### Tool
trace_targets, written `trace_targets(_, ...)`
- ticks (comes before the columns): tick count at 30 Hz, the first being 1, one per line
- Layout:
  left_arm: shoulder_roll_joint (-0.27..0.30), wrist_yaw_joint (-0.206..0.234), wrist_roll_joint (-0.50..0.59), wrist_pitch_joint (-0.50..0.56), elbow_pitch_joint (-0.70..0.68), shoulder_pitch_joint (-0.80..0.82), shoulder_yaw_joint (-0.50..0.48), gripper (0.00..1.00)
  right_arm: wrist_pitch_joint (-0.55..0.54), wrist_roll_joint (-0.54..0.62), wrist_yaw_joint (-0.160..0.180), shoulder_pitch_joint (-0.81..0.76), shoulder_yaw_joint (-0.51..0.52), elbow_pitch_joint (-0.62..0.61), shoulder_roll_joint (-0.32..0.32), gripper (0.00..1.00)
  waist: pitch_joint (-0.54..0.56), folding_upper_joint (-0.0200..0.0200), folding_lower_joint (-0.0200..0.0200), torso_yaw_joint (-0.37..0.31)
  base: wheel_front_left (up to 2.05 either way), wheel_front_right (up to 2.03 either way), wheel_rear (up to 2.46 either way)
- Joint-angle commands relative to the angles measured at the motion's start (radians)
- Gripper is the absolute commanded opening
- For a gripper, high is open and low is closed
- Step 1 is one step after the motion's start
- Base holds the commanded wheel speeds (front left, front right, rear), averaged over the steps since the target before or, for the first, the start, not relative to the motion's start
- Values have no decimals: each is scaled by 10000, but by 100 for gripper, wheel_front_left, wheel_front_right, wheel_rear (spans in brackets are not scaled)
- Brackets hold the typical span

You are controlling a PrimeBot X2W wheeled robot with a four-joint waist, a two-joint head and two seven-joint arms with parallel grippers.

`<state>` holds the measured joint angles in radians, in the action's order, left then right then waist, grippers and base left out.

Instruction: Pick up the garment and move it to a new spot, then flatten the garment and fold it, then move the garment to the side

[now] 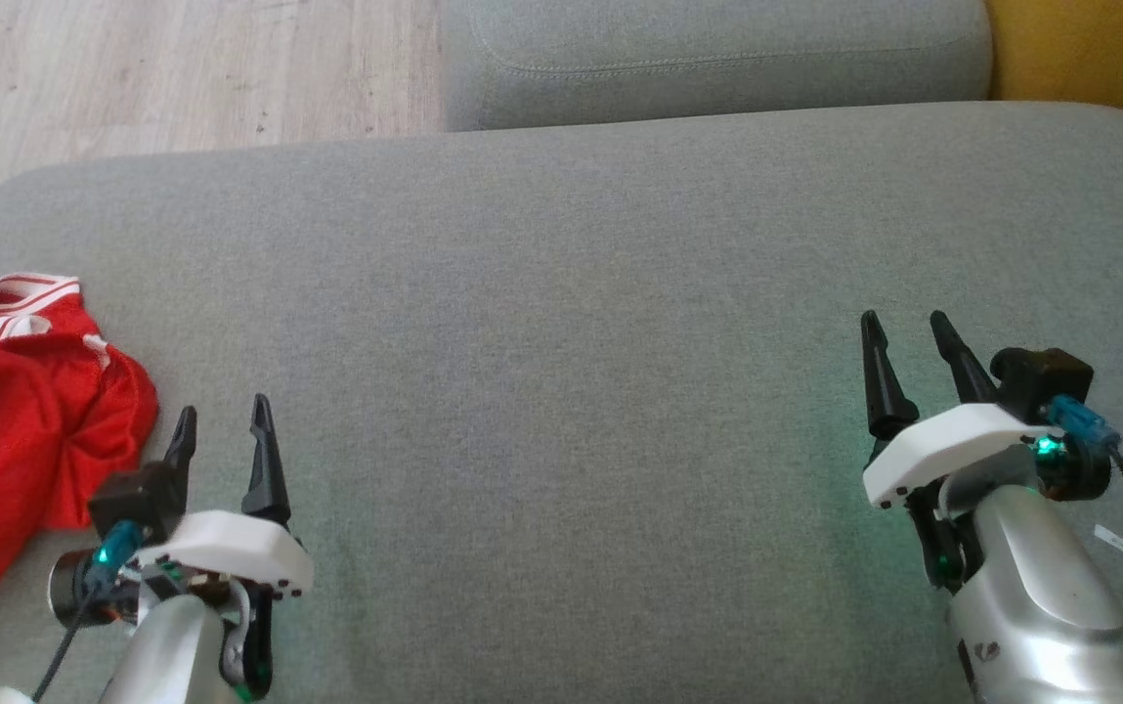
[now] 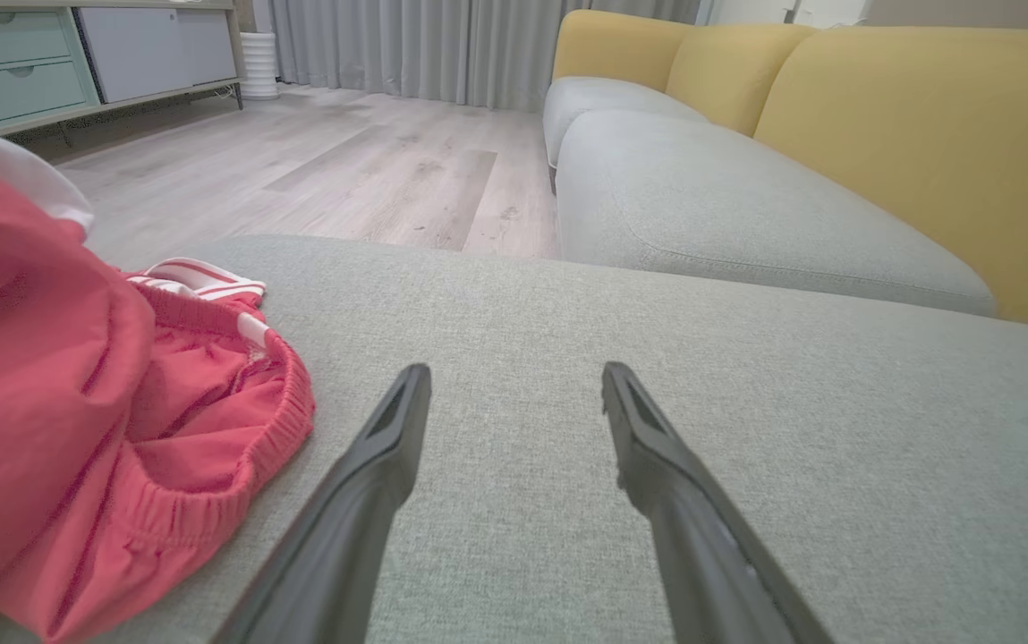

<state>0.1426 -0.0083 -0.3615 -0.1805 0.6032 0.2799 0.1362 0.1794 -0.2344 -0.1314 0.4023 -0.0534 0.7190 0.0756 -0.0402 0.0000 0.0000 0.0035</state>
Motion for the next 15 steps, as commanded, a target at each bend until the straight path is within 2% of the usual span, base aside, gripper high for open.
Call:
trace_targets(1, 133, 84, 288, -192, -269, 290, -308, 100, 207, 366, 6, 433, -120, -302, -56, 100, 27, 0, 0, -5, 0, 0, 0)
trace_targets(7, 12, 151, 936, -370, -350, -3, -535, 100, 384, 1004, 7, 153, 298, -487, -179, 100, 85, 0, 0, -19, 0, 0, 0)
trace_targets(15, -184, 207, 1920, -607, -315, -305, -814, 100, 620, 2061, 7, 23, 297, -294, -241, 100, 46, 0, 0, -51, 0, 0, 0)
